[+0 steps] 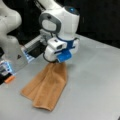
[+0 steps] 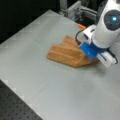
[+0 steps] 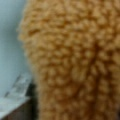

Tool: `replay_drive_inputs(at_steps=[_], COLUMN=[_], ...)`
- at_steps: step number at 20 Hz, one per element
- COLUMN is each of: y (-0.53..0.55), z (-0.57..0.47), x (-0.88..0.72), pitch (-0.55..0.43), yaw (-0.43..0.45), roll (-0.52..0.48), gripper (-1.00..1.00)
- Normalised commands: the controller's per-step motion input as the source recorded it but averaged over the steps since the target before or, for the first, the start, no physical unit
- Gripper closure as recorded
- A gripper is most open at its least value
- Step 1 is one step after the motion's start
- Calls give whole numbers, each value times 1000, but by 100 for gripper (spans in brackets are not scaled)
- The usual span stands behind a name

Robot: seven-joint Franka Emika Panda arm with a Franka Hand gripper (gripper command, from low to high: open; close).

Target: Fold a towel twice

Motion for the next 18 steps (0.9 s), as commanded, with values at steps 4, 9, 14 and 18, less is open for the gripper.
replay_drive_inputs(at_steps=[4,9,14,18], y=[-391,-501,-554,-521], z=[312,374,188,-25], x=[220,323,412,432], pitch=[317,299,261,210], yaw=[140,144,255,308], roll=[78,26,29,45], gripper=[100,100,100,100])
